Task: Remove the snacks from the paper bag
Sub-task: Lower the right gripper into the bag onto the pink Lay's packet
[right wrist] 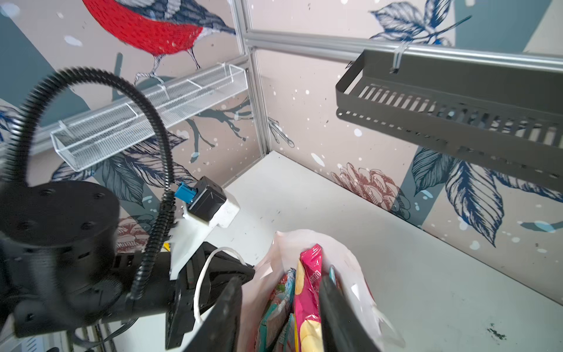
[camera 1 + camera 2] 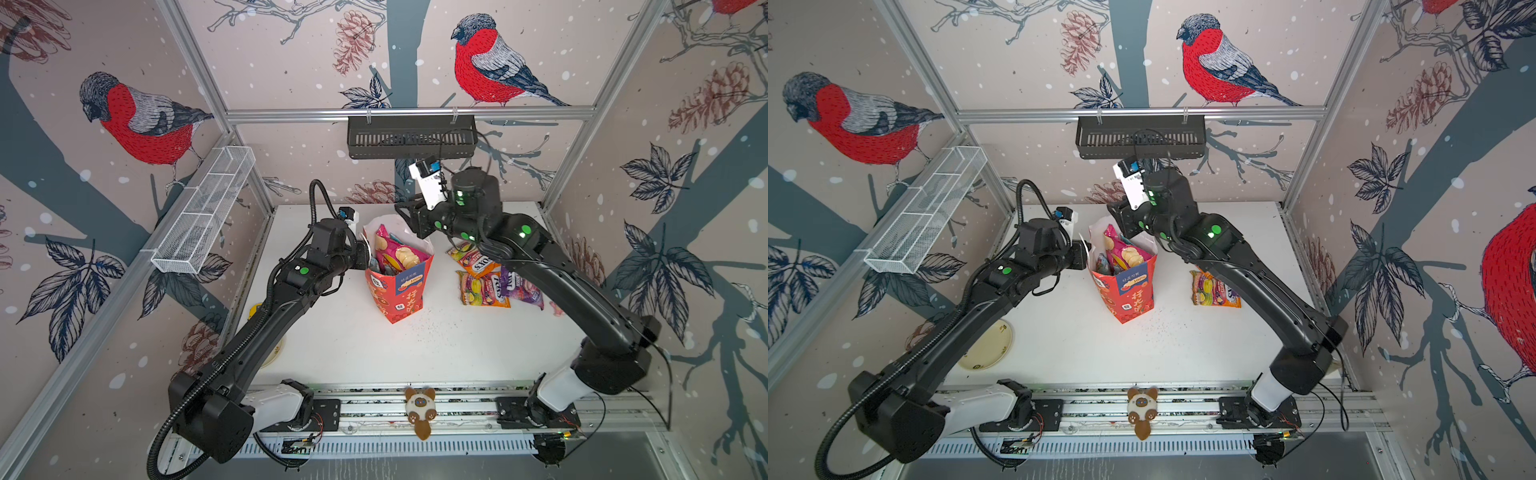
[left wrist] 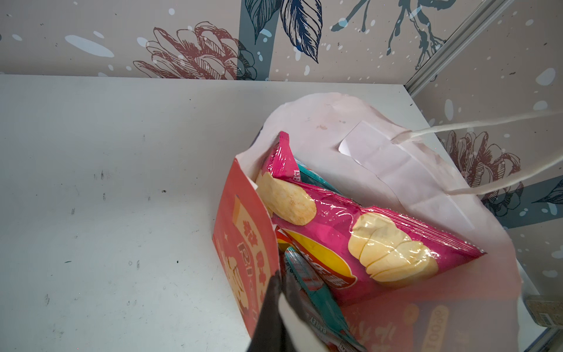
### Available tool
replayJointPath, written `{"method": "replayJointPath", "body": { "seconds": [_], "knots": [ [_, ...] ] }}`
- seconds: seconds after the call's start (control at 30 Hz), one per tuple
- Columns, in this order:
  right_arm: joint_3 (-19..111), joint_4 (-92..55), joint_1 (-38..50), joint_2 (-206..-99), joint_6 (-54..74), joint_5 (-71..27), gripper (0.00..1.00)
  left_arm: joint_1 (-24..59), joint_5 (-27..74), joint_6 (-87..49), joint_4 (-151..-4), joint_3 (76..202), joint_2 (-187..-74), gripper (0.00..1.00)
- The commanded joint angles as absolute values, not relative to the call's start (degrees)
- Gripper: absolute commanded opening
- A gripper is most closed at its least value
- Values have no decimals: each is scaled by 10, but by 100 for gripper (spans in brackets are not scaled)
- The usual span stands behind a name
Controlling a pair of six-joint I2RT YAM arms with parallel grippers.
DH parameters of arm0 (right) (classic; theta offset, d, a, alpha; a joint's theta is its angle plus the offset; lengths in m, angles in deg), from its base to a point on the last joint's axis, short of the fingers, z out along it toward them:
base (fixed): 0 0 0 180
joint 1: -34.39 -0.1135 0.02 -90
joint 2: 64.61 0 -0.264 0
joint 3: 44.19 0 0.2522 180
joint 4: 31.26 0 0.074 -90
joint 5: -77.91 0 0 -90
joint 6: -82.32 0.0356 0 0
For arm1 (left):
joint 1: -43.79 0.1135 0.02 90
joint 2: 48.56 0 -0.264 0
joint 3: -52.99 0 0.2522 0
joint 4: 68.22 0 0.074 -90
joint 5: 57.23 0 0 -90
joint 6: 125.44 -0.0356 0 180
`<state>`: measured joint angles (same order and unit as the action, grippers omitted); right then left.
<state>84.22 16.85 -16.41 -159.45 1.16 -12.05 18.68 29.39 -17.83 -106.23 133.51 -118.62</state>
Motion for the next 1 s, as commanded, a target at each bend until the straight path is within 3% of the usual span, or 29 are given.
{"method": "replayJointPath", "body": {
  "seconds": [0.0, 0.37, 0.97],
  "knots": [
    [889, 272, -181, -1648, 15, -116, 43, 187, 295, -173, -1046, 1334, -1186, 0],
    [955, 383, -174, -1760, 64, -95, 44, 187, 293, -175, -1036, 1332, -1183, 0],
    [957, 367, -157, -1813, 64, -46, 46, 189, 290, -188, -1035, 1339, -1184, 0]
  ]
}}
